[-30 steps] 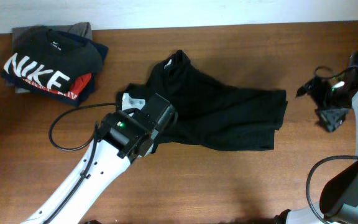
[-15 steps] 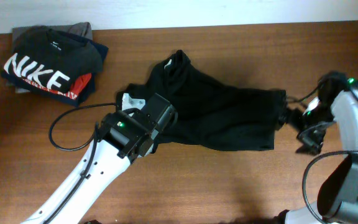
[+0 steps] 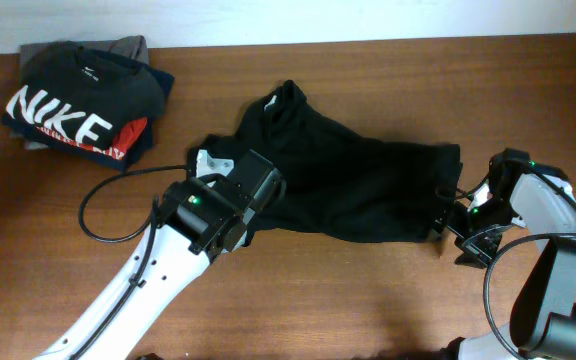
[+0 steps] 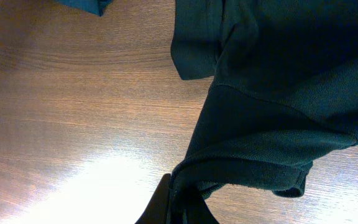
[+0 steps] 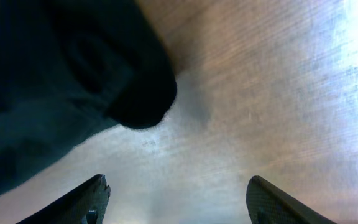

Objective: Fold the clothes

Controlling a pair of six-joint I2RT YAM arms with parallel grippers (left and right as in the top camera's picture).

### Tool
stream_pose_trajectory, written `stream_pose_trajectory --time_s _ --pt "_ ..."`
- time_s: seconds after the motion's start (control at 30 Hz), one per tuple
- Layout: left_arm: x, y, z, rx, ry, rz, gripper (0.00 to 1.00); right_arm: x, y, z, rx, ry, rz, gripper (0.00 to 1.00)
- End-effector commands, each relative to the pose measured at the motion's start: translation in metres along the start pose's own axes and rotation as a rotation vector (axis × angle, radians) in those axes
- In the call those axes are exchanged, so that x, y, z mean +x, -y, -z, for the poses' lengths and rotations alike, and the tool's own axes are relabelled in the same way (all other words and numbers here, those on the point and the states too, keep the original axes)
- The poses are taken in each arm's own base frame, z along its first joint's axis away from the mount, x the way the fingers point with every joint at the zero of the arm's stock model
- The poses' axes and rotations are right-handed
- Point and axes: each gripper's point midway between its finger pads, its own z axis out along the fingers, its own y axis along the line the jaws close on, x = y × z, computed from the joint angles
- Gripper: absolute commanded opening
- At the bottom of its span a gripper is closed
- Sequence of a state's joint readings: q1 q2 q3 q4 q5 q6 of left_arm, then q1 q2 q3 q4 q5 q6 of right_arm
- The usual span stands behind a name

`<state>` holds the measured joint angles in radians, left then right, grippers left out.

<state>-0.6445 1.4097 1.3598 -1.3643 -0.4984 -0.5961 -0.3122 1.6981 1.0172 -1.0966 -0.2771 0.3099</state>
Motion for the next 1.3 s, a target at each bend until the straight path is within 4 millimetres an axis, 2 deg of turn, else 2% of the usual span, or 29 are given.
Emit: stream_pose_trajectory --time_s 0.0,0.13,0.27,0.43,0.5,0.63,0.7,0.9,1.03,1.27 --pt "-0.005 -0.006 0.005 -0.004 0.028 0.038 0.02 -0.003 -0.009 -0.001 -0.010 0.027 0.030 0.75" --pt "-0.005 -0.006 0.005 -0.004 0.028 0.038 0.02 -0.006 -0.020 -0.006 0.023 0.063 0.038 0.75" --pt "-0.005 -0.006 0.005 -0.005 0.027 0.036 0.02 -0.008 -0.013 -0.008 0.154 0.118 -0.003 0.77" --pt "-0.003 -0.007 0.004 -0.010 0.022 0.033 0.02 -0.009 -0.014 -0.008 0.174 0.133 0.007 0.80" --pt "-0.002 -0.007 0.003 -0.012 0.018 0.030 0.02 -0.012 -0.013 -0.008 0.177 0.144 0.006 0.76" --pt "-0.001 -0.006 0.001 -0.013 0.017 0.029 0.02 -0.013 -0.015 -0.010 0.165 0.148 0.012 0.61" --pt "-0.002 -0.006 0.000 -0.011 0.020 0.031 0.02 -0.014 -0.016 -0.011 0.165 0.152 0.017 0.58" --pt "-0.002 -0.005 -0.001 -0.009 0.022 0.033 0.02 -0.017 -0.016 -0.019 0.154 0.171 0.025 0.57" --pt "-0.002 -0.004 -0.001 -0.009 0.022 0.033 0.02 -0.020 -0.015 -0.026 0.145 0.189 0.029 0.52" --pt "-0.002 -0.005 -0.001 -0.011 0.024 0.033 0.02 -0.025 -0.018 -0.027 0.133 0.211 0.034 0.51"
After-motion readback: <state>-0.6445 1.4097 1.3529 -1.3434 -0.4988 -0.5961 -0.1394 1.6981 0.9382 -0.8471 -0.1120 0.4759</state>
